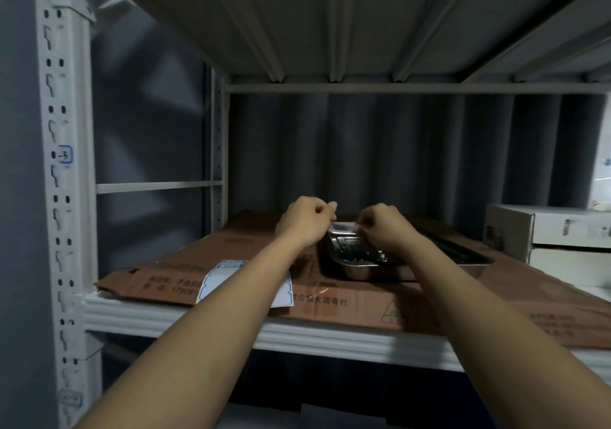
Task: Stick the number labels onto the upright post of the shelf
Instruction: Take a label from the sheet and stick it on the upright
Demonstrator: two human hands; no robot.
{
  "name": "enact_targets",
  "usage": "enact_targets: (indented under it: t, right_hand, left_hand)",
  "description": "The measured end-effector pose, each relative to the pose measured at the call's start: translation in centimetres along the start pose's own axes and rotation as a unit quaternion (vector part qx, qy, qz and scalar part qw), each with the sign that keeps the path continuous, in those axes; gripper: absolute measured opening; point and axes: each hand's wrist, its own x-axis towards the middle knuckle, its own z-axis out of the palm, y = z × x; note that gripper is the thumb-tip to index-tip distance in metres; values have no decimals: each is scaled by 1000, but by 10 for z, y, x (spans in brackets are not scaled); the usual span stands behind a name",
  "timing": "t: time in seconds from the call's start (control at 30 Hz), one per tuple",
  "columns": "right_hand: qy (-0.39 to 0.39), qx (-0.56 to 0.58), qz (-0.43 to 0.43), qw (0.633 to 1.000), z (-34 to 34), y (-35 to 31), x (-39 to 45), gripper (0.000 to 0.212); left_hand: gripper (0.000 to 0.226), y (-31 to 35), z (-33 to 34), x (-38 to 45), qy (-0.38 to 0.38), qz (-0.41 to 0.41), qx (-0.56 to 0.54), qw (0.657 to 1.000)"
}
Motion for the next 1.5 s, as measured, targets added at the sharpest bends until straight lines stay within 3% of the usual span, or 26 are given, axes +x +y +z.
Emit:
enact_targets:
  t: [0.07,0.1,0.2,0.23,0.43,0.5,0.57,0.6,0.73,0.83,0.9,1.0,1.17,1.33,1.5]
  right_hand:
    - [16,2,-15,1000,-2,-4,-6,15]
    - [20,16,-22,999,-3,-6,-8,8]
    - [24,29,-24,999,-5,-18,-16,17]
    - [28,24,-34,999,-4,-23,-18,10]
    - [56,-71,-83,992,5,-73,-30,15]
    - [79,-30,-129,988,13,-97,-32,24]
    - [106,7,-175,979,23,-125,-33,17]
    - [116,25,-187,975,28,-141,-32,15]
    - [139,161,-238,948,51,-202,-27,10]
    - [121,252,-260,924,67,-248,-23,22]
    - [110,286,-255,917,79,-276,-16,22]
    - [83,331,-233,911,97,-313,-6,28]
    - [36,421,-183,888,120,-354,16,55]
    - [9,512,-181,840,138,-361,30,59]
    - [11,520,-186,834,146,-359,35,62]
  left_hand:
    - [40,3,-3,-4,3,0,-18,1000]
    - [38,4,-6,-6,5,2,-19,1000]
    - [14,3,-18,-17,39,38,11,998]
    - [18,2,-23,-22,49,44,29,997]
    - [22,-22,-69,-46,101,45,21,994]
    - [19,-35,-90,-54,83,50,19,995]
    - [19,-48,-111,-62,88,44,4,995]
    - [15,-56,-122,-66,110,37,-2,993]
    - [39,-84,-176,-76,174,2,-57,983]
    - [18,-107,-211,-83,264,8,-46,964]
    - [25,-121,-229,-86,304,16,-20,952]
    - [18,-138,-254,-88,329,36,8,944]
    - [16,-162,-287,-75,354,49,70,931]
    - [15,-179,-303,-63,357,54,130,924]
    - [13,-181,-301,-52,378,77,140,912]
